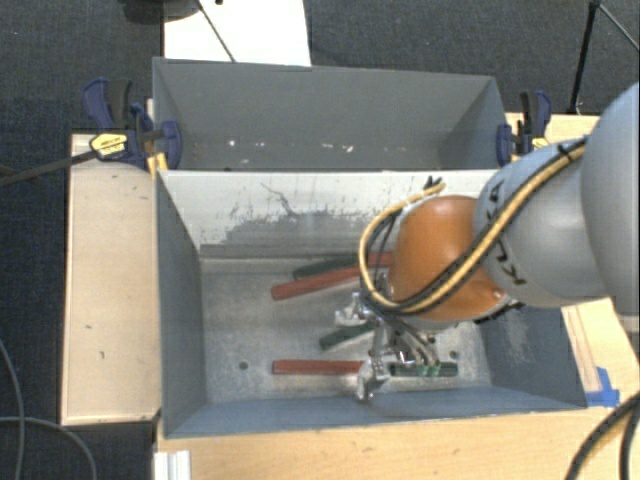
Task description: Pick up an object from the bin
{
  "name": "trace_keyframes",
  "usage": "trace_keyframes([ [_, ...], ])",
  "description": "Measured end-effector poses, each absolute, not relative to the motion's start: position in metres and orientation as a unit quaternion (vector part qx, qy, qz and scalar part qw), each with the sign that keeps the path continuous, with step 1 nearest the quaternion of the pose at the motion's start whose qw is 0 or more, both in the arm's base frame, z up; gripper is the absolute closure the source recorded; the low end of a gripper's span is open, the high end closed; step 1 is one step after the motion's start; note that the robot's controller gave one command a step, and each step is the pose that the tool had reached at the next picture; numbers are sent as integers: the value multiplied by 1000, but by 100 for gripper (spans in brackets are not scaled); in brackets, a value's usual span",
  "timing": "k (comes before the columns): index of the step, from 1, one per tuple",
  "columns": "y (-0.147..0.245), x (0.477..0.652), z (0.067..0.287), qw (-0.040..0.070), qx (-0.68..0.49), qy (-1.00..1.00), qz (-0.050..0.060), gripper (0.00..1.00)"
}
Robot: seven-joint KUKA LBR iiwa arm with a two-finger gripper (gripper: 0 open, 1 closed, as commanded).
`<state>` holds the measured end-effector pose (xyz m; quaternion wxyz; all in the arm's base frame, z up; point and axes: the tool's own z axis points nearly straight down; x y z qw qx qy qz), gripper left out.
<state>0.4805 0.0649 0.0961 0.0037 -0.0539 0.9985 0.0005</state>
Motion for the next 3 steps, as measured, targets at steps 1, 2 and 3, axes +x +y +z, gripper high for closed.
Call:
trace_keyframes([
  [1, 69, 482, 75, 6, -125, 992, -1, 100],
  [2, 69, 482, 75, 6, -124, 992, -1, 100],
  [3, 69, 481, 78, 5, -124, 992, -1, 100],
])
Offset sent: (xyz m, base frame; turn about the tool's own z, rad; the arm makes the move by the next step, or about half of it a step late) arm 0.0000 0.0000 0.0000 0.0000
